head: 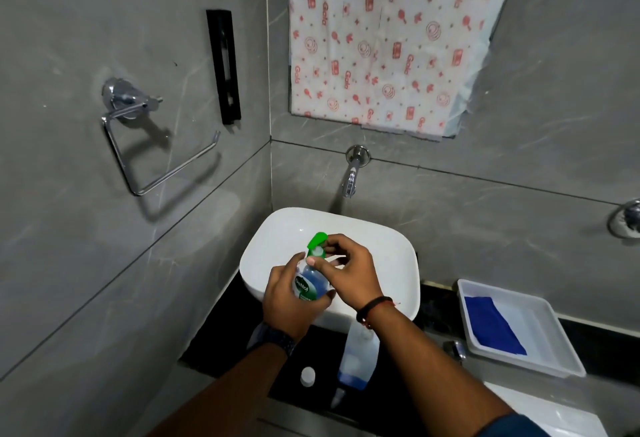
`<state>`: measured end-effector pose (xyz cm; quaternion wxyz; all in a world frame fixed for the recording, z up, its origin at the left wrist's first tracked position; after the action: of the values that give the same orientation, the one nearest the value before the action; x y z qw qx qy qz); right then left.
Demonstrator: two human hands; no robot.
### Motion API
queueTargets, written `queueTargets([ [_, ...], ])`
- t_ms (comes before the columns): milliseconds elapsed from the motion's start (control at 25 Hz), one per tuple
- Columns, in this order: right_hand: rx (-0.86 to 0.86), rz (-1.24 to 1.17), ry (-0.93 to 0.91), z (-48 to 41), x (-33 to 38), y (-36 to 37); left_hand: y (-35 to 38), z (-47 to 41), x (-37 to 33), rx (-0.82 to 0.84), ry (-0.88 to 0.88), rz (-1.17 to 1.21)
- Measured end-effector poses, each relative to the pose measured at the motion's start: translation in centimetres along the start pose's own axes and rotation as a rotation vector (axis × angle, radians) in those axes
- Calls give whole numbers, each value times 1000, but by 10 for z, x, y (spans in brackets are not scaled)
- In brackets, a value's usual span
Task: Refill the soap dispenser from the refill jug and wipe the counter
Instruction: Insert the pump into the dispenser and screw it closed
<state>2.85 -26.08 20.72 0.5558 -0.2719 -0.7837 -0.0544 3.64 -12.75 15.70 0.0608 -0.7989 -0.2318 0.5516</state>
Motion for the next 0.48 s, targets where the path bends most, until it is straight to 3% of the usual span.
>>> queueTargets([
  [320,-88,10,-31,5,5,-15,6,-1,-15,20,-49,62],
  [480,-196,45,75,6,-2,-24,8,5,-20,28,-41,60],
])
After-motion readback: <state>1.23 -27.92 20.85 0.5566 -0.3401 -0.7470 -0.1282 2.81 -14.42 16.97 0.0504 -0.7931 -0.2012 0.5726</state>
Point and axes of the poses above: each hand's wrist, its own z-axis away from the middle knuckle, its own y-axis out of the palm, x = y × z, the point moved 8 cm from there along -z, towards the middle knuckle, and after that the axes turned 11 degrees about -x, right-handed, at the moved point
